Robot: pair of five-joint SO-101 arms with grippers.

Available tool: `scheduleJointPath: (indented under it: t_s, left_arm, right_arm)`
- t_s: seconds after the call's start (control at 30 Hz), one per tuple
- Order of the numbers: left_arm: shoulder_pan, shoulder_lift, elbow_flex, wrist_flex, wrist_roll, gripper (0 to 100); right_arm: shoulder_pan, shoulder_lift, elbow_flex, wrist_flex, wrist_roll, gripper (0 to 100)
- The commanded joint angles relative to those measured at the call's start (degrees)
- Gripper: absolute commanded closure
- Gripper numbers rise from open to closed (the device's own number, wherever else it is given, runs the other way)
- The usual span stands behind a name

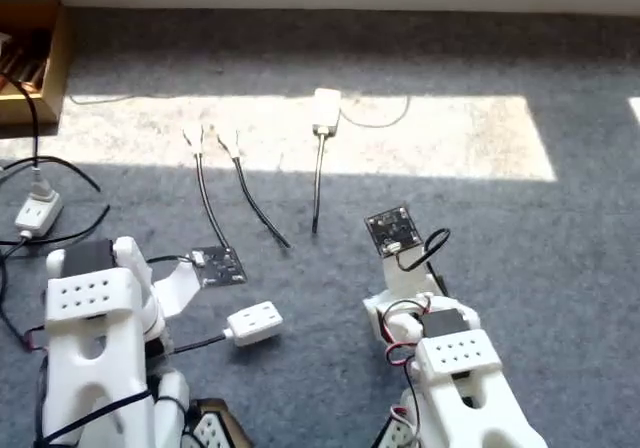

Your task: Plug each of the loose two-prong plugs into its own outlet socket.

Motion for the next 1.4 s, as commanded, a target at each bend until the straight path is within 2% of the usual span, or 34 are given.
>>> scheduleJointPath:
  t_s: [0.0,0.2,0.5,0.57,0.63,0.7,0.77,0.87,1.03,1.1,1.17,1.23,1.37]
  left_arm:
    - [3.47,-0.48,1.98,-2.55,-0.97,99]
    - [5.67,-0.48,2.33,-4.57,-0.88,99]
    - [5.58,-0.4,4.0,-16.18,-1.05,99]
    - [5.41,-0.4,6.02,-21.54,-1.14,94]
    - [5.32,-0.4,8.48,-25.58,-1.23,85]
    - [5.23,-0.84,10.15,-27.43,-1.23,74]
    - [4.7,-0.92,10.33,-27.6,-1.32,67]
    - [2.51,-0.92,8.48,-29.54,-1.32,66]
    - [-5.41,-0.92,2.15,-30.86,-0.79,66]
    - [-8.4,-0.84,0.31,-31.03,4.48,66]
    - [-10.51,-0.57,-0.66,-31.3,16.09,66]
    - [-10.95,-0.57,-1.8,-31.47,24.97,66]
    - [-10.86,-0.57,-3.74,-33.76,37.36,66]
  right_arm:
    - [-0.48,-1.01,-0.31,-0.92,0.26,68.7]
    - [-0.48,-1.01,-0.31,-0.84,0.26,68.7]
    - [-0.48,-1.01,-0.31,-0.84,0.26,68.7]
    - [-0.48,-1.01,-0.31,-0.84,0.26,68.7]
    - [-0.48,-1.01,-0.31,-0.84,0.26,68.7]
    - [-0.48,-1.01,-0.31,-0.84,0.26,68.7]
    - [-0.48,-1.01,-0.31,-0.84,0.26,68.7]
    - [-0.48,-1.01,-0.31,-0.84,0.26,68.7]
    - [-0.4,-0.66,-1.36,1.63,1.41,68.7]
    - [-0.57,-0.13,-5.67,4.97,4.13,68.7]
    - [-1.89,1.71,-10.42,8.48,4.66,68.7]
    - [-4.44,5.32,-15.96,11.65,4.57,68.7]
    - [-11.3,16.31,-30.29,17.1,4.57,68.7]
